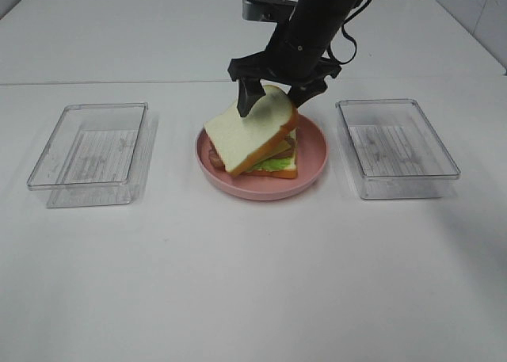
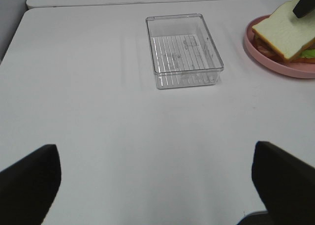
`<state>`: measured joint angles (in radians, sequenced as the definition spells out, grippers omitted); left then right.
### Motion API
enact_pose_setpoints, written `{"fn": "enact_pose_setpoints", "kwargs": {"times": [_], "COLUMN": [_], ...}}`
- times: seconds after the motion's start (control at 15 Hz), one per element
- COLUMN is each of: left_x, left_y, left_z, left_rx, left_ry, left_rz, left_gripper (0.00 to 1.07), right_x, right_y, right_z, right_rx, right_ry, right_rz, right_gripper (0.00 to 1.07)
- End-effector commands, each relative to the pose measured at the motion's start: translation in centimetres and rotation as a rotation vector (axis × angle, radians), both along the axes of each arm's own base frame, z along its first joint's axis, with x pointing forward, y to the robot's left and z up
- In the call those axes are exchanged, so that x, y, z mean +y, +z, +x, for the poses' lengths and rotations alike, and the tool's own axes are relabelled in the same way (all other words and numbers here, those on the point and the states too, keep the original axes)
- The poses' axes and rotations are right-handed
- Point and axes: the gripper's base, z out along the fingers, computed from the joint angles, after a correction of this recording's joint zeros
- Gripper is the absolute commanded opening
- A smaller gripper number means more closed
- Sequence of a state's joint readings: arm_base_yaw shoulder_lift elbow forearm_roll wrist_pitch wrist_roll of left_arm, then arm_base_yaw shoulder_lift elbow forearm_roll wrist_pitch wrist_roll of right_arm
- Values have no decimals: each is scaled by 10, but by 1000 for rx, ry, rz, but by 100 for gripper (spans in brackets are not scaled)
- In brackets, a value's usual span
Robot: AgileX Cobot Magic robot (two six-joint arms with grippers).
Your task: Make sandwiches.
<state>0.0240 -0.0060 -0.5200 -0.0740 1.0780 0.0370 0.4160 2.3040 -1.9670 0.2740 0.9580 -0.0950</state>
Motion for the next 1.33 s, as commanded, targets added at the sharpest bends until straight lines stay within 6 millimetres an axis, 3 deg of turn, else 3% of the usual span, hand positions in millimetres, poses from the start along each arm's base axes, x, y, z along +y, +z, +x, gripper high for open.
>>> {"fn": "enact_pose_setpoints", "kwargs": {"times": [0.07, 0.27, 0.47, 0.53, 0.73, 0.87, 1.0, 1.13, 1.2, 1.33], "left_x": [0, 0, 0, 0, 0, 0, 0, 0, 0, 0], "left_y": [0, 0, 0, 0, 0, 0, 0, 0, 0, 0], "left_z": [-2, -2, -2, -2, -2, -2, -2, -2, -2, -2], "left_rx": [-19, -19, -19, -19, -19, -19, -19, -19, -19, -19], "left_ry": [0, 0, 0, 0, 0, 0, 0, 0, 0, 0], "left_rz": [-5, -5, -5, -5, -5, -5, -5, -5, -5, -5], "left_gripper": [101, 101, 101, 101, 101, 101, 101, 101, 101, 101], "right_x": [-10, -24, -33, -34, -50, -57, -71, -82, -91, -99], "right_y": [1, 26, 93, 102, 165, 182, 191, 192, 183, 175], "right_z": [6, 11, -3, -5, -34, -45, -70, -88, -107, -126], "right_rx": [-63, -118, -149, -160, -236, -261, -245, -224, -172, -122], "right_ry": [38, 49, 42, 41, 11, -26, -43, -65, -87, -94], "right_rz": [-119, -278, -305, -300, -303, -298, -323, -360, -381, -402], "right_gripper": [99, 99, 99, 99, 99, 99, 99, 99, 99, 99]}}
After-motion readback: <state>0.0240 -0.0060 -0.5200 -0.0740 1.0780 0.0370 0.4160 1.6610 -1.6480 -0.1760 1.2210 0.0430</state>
